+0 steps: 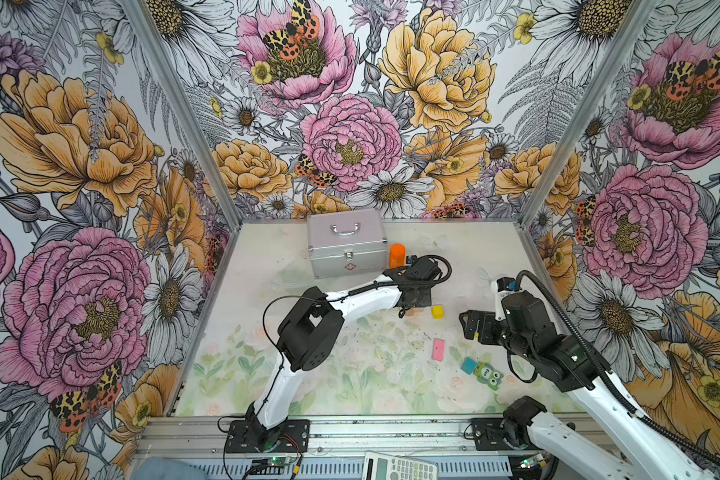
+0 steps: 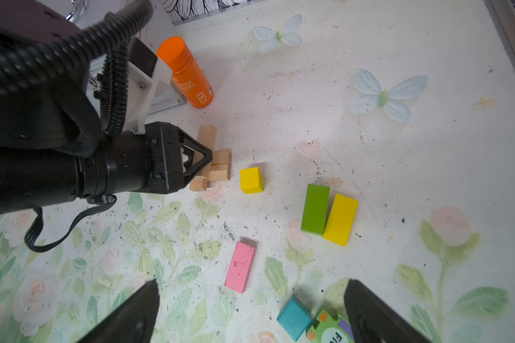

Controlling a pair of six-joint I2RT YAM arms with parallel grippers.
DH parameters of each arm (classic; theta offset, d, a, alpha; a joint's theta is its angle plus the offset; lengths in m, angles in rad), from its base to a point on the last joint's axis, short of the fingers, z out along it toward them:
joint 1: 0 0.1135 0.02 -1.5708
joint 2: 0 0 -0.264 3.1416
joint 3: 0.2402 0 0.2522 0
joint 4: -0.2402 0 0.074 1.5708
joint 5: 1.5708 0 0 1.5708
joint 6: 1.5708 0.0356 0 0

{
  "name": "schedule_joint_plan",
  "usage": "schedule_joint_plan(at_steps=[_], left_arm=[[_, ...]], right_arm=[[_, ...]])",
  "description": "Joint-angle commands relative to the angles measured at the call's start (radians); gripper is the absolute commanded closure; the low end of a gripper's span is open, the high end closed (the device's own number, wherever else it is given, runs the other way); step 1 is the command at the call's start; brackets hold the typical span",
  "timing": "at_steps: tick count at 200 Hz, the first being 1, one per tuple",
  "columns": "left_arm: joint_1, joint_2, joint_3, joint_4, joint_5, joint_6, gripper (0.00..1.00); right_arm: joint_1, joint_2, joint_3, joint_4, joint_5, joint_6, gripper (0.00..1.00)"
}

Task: Build the wood block tower
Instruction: 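Carry the long block toward the crossed blocks with the left gripper, then lower the long block beside the first long block with the left gripper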

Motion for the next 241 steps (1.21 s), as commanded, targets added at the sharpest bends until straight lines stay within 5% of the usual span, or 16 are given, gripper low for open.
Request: schedule_joint_plan(at_steps=[1, 241], left_arm=[[-0.01, 0.005, 0.029, -0.011, 0.014, -0.014, 0.78], [-0.026, 0.02, 0.008, -0.023, -0.057, -0.105, 0.71]], right_arm=[[-0.01, -0.016, 0.028, -0.026, 0.014, 0.016, 0.01], [-0.018, -0.024, 0.03, -0.033, -0.008, 0.009, 0.01]])
